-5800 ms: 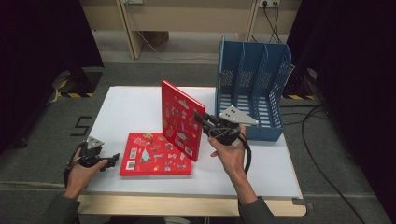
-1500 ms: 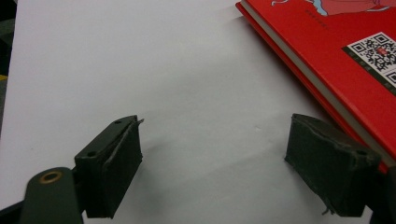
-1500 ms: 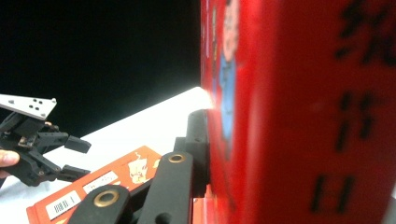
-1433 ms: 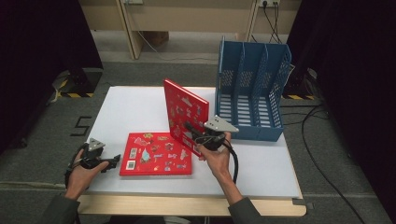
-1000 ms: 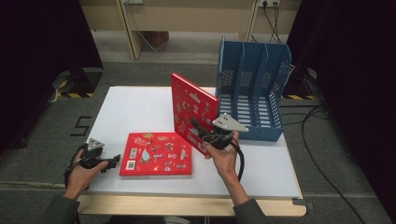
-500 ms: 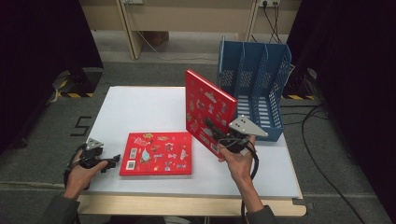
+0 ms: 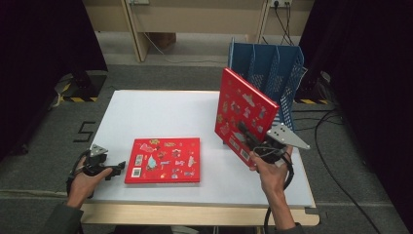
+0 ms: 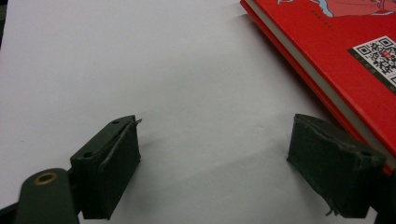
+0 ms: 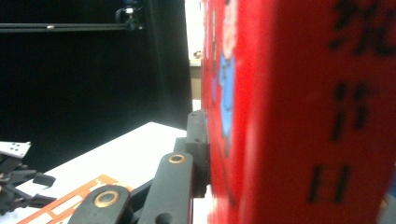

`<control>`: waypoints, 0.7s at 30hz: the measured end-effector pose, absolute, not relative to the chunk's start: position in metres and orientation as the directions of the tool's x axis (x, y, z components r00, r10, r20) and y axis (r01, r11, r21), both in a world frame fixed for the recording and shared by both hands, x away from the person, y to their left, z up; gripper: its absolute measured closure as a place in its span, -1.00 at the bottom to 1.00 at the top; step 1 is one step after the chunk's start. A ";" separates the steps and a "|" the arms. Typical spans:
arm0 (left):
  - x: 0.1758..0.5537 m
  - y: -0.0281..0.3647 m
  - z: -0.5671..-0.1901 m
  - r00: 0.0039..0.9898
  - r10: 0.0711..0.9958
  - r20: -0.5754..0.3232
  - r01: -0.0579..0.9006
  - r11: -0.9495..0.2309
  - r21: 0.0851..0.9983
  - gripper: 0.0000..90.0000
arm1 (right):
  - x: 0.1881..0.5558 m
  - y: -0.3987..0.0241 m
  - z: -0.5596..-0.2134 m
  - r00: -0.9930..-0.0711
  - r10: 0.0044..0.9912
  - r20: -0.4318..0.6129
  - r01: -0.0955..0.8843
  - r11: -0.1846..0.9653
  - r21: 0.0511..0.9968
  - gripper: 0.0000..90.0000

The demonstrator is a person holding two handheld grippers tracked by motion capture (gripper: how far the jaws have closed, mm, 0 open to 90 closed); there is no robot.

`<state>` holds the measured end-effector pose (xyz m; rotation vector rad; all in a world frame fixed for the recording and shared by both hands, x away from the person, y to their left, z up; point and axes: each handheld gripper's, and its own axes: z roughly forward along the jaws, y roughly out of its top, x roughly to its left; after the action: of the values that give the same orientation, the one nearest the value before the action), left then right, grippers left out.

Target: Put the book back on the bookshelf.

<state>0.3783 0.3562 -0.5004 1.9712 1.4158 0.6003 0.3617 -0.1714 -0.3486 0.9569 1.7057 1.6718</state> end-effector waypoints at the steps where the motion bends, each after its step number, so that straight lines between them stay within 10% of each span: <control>1: 0.378 0.356 -0.500 0.319 0.948 0.000 0.661 -0.223 0.717 -0.66 | 0.361 -0.175 -0.347 -0.582 0.809 0.083 0.101 -0.030 0.994 0.76; 21: 0.378 0.357 -0.501 0.318 0.948 -0.003 0.660 -0.219 0.718 -0.67 | 0.390 -0.222 -0.334 -0.405 0.911 0.080 0.085 -0.050 0.995 0.76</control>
<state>0.3784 0.3567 -0.5008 1.9664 1.4160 0.5963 0.3900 -0.2223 -0.3344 1.0859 1.5396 1.5314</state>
